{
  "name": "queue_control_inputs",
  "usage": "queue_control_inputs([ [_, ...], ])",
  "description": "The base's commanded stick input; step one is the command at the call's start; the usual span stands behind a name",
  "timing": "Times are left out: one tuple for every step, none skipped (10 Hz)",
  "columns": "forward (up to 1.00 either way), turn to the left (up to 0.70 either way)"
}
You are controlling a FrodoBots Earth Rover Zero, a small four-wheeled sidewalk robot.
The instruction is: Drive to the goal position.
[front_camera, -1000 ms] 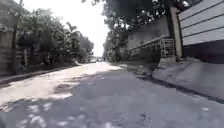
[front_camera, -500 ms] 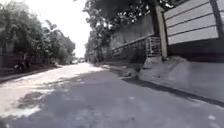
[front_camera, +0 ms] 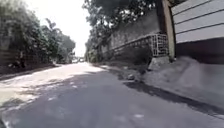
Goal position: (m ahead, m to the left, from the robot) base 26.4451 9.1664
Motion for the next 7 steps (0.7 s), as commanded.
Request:
queue_control_inputs([
  [1.00, 0.20],
  [1.00, 0.40],
  [1.00, 0.40],
  [1.00, 0.07],
  [1.00, 0.00],
  [1.00, 0.00],
  [1.00, 0.00],
])
